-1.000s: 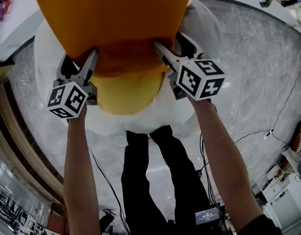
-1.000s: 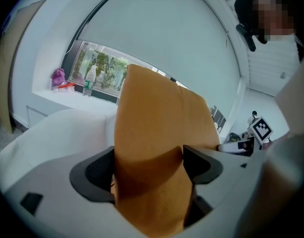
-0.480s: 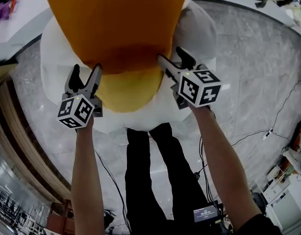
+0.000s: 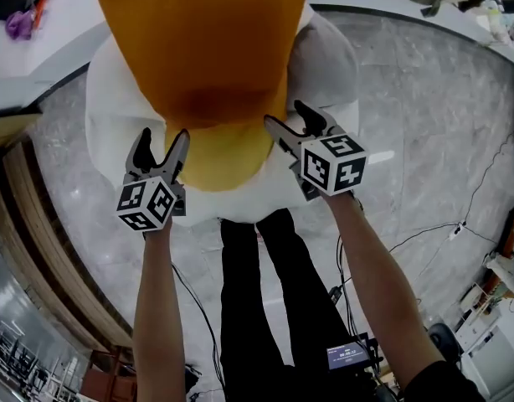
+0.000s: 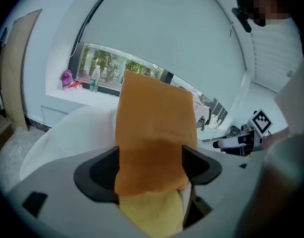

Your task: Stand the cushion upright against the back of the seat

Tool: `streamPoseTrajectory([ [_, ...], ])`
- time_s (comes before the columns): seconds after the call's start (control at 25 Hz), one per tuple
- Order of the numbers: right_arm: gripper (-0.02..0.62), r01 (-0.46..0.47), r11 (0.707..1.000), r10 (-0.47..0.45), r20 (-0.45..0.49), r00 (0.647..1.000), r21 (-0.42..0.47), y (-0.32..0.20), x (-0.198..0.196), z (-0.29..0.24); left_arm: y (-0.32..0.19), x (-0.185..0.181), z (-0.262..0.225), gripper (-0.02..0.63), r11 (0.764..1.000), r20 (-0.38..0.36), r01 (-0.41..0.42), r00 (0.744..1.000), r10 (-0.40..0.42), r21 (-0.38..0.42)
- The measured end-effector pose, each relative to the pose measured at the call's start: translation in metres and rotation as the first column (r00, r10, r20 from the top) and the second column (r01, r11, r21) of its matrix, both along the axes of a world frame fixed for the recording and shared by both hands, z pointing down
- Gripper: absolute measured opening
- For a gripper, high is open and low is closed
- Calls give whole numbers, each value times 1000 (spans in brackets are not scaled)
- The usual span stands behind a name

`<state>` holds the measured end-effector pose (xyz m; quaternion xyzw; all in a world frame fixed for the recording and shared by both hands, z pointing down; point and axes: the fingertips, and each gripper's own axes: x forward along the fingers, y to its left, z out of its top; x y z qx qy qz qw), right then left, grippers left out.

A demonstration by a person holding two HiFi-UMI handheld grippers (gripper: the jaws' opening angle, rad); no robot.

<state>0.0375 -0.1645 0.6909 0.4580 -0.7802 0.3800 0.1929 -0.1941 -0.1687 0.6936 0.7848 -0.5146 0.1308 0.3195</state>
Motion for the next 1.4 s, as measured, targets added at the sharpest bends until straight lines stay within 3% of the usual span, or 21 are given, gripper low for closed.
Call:
streamPoseTrajectory([
  [0.24,330,22,1000,-22,-4,1000,-19,15,2,-23,9,5,-29,363,1000,32,-28,999,28,7],
  [0.48,273,38,999,-38,-11,999,-21,32,-1,-53,19,11,-64,269,998,29,-59,998,59,16],
  [0.72,155,44,999,-45,-20,999,-26,51,-2,-88,44,24,-97,145,998,10,-65,998,65,3],
  [1.0,42,57,998,-57,-24,998,2,62,-10,-140,65,29,-145,50,997,-33,-72,997,72,-3],
  [1.24,18,110,993,-110,3,994,53,83,-19,-199,80,24,-197,14,999,-37,-53,998,53,-7],
  [1.4,18,160,981,-162,11,987,111,93,-27,-243,87,37,-238,12,996,-49,-87,995,88,19],
])
